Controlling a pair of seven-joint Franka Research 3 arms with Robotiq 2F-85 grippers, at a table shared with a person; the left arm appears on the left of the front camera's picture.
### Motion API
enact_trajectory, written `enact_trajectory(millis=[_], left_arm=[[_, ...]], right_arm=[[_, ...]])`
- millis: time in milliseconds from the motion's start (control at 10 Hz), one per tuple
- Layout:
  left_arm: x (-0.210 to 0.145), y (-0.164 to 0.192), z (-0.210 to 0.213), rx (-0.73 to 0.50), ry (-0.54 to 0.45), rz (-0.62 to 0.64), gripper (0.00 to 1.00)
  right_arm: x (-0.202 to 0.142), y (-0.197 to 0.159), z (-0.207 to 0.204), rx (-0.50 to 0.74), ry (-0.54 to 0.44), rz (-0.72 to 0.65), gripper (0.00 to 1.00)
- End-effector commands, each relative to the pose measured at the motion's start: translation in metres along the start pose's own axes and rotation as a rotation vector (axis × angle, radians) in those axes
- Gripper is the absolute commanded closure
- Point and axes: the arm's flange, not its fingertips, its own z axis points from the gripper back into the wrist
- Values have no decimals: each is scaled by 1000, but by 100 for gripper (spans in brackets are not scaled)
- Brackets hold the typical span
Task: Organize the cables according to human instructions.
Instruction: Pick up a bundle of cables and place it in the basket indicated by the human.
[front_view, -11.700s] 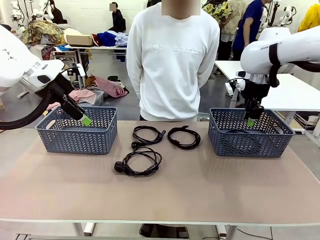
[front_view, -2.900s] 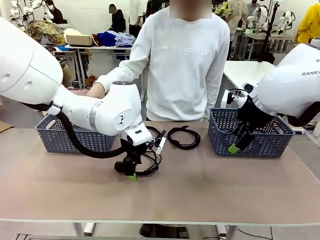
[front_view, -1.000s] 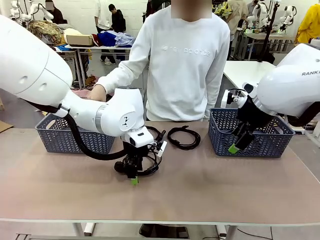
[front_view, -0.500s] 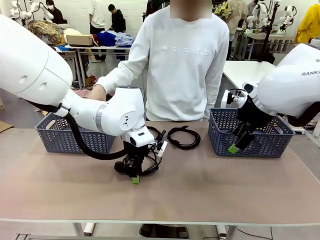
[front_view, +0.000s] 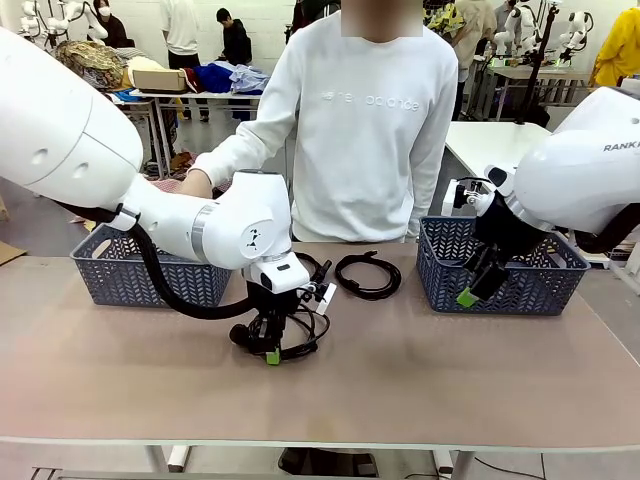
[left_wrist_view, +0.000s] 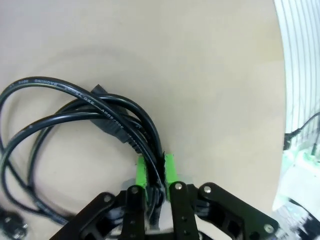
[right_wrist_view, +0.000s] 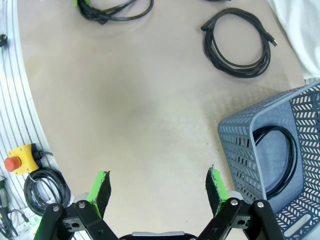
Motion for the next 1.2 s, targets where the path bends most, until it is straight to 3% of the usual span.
enact_trajectory(millis=[0,200,600,1100], left_arm=[[0,-19,6,-43,-6,-20,100],[5,-29,17,-44,4,-18,100],[13,-46,88,162,17,30,100],[-42,-26,200,269,34,134,100]], right_arm=[[0,1,0,-6,2,-7,0],[0,1,0,-6,2,-7,0],[0,1,0,-6,2,-7,0],[0,1,0,-6,2,-7,0]])
